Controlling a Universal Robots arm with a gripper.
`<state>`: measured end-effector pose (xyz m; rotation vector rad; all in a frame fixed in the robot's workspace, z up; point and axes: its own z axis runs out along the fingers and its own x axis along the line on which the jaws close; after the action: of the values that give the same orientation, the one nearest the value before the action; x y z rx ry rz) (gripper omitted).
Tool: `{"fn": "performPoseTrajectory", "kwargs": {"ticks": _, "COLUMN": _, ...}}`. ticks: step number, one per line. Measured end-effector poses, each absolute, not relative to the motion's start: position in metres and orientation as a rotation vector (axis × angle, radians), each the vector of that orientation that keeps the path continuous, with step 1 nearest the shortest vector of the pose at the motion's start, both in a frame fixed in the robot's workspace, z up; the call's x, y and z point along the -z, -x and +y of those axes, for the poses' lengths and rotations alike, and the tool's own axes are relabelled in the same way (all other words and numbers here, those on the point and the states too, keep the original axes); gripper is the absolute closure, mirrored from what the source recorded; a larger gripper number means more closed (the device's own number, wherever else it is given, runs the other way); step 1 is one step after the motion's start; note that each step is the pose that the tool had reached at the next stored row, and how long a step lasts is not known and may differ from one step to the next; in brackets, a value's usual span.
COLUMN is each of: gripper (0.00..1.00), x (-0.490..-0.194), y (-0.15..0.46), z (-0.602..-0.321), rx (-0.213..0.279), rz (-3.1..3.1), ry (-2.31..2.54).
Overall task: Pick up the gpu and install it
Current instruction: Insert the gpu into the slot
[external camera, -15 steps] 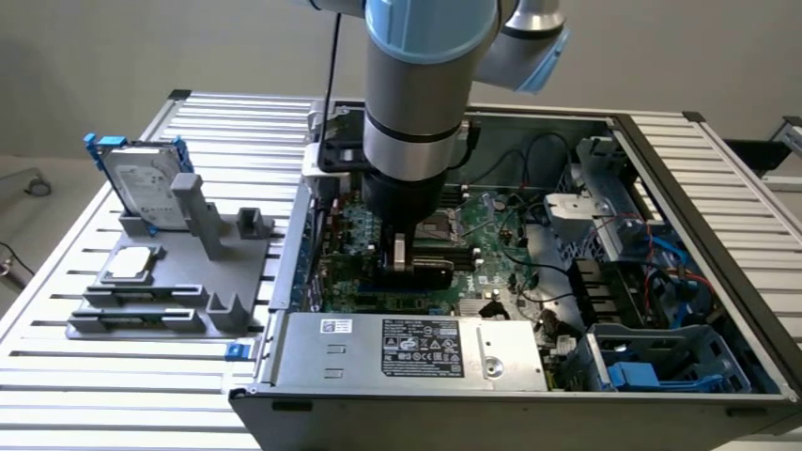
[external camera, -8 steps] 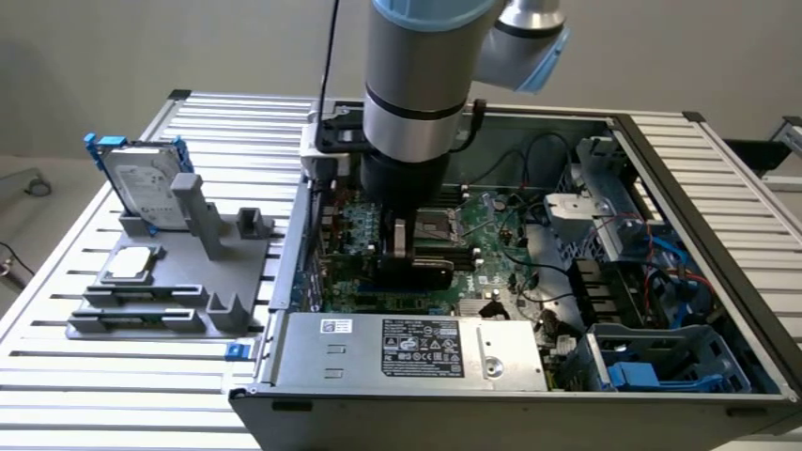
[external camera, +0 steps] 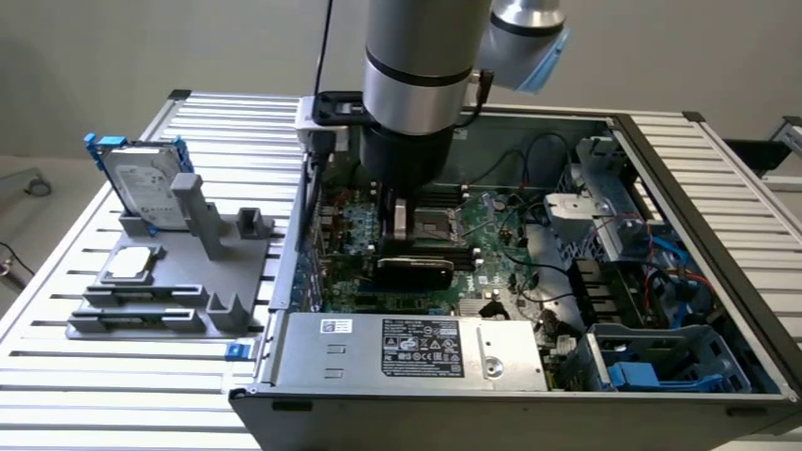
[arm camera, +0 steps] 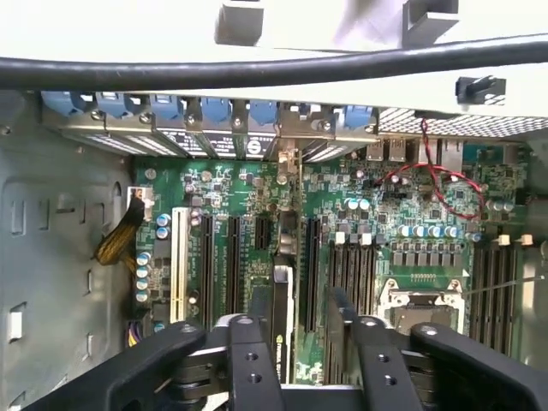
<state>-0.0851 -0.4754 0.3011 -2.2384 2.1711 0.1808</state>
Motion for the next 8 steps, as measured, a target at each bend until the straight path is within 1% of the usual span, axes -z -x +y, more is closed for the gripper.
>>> {"fn": "performPoseTrajectory", "kwargs": {"ticks": 1, "gripper": 0.63, "x": -0.3027, "y": 0.0851, "z": -0.4754, "rx": -0.182, "rz": 2.171, "ry": 2.239}}
{"fn": "performPoseTrajectory", "kwargs": {"ticks": 3, "gripper": 0.75, "x": -0.3043, "y": 0.0851, "z": -0.4754, "rx": -0.184, "rz": 2.172, "ry": 2.239}}
{"fn": "performPoseTrajectory", "kwargs": {"ticks": 4, "gripper": 0.75, "x": -0.3043, "y": 0.085, "z": -0.4754, "rx": -0.185, "rz": 2.172, "ry": 2.24}}
{"fn": "performPoseTrajectory", "kwargs": {"ticks": 6, "gripper": 0.87, "x": -0.3044, "y": 0.085, "z": -0.4754, "rx": -0.185, "rz": 2.173, "ry": 2.24}}
{"fn": "performPoseTrajectory", "kwargs": {"ticks": 7, "gripper": 0.89, "x": -0.3045, "y": 0.0849, "z": -0.4753, "rx": -0.185, "rz": 2.173, "ry": 2.24}}
{"fn": "performPoseTrajectory", "kwargs": {"ticks": 8, "gripper": 0.89, "x": -0.3044, "y": 0.0849, "z": -0.4751, "rx": -0.185, "rz": 2.173, "ry": 2.24}}
